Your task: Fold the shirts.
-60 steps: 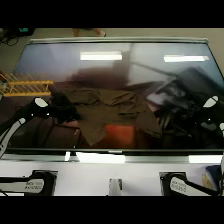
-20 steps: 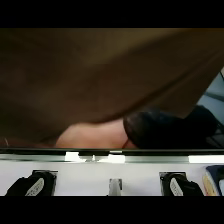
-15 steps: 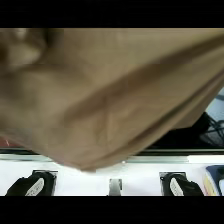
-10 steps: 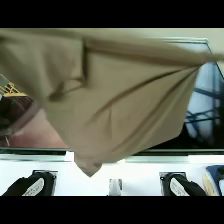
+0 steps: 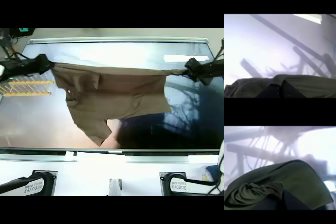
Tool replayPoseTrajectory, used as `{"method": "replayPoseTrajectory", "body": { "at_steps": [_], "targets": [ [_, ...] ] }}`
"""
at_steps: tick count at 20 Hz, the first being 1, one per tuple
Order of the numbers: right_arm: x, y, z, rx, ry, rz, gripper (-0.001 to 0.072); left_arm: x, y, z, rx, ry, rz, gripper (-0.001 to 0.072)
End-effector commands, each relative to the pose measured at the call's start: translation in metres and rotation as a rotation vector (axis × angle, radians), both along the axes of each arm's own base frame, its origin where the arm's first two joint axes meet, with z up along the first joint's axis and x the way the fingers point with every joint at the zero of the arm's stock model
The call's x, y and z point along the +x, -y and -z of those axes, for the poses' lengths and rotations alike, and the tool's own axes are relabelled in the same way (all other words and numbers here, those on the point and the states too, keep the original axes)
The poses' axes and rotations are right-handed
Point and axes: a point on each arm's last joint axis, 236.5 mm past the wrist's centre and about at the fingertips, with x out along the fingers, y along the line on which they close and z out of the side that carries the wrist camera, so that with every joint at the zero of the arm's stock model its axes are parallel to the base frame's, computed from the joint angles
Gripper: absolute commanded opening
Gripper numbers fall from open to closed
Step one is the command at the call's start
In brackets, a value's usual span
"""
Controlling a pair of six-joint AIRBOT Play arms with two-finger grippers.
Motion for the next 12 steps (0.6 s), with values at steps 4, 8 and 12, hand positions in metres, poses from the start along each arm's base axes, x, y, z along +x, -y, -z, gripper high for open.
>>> {"method": "replayPoseTrajectory", "body": {
  "at_steps": [4,8,12],
  "targets": [
    [0.036,-0.035,0.074,0.156,-0.076,0.007,0.0026,0.02,0.033,0.11,-0.056,-0.219,0.042,0.0038],
    [0.043,-0.043,0.081,0.142,-0.069,-0.024,0.034,-0.006,0.049,0.144,-0.048,-0.364,0.13,0.0358],
    [0.002,0.033,0.061,0.031,-0.148,-0.021,0.0438,-0.075,0.002,0.169,0.02,-0.662,0.226,0.0382]
  ]
}}
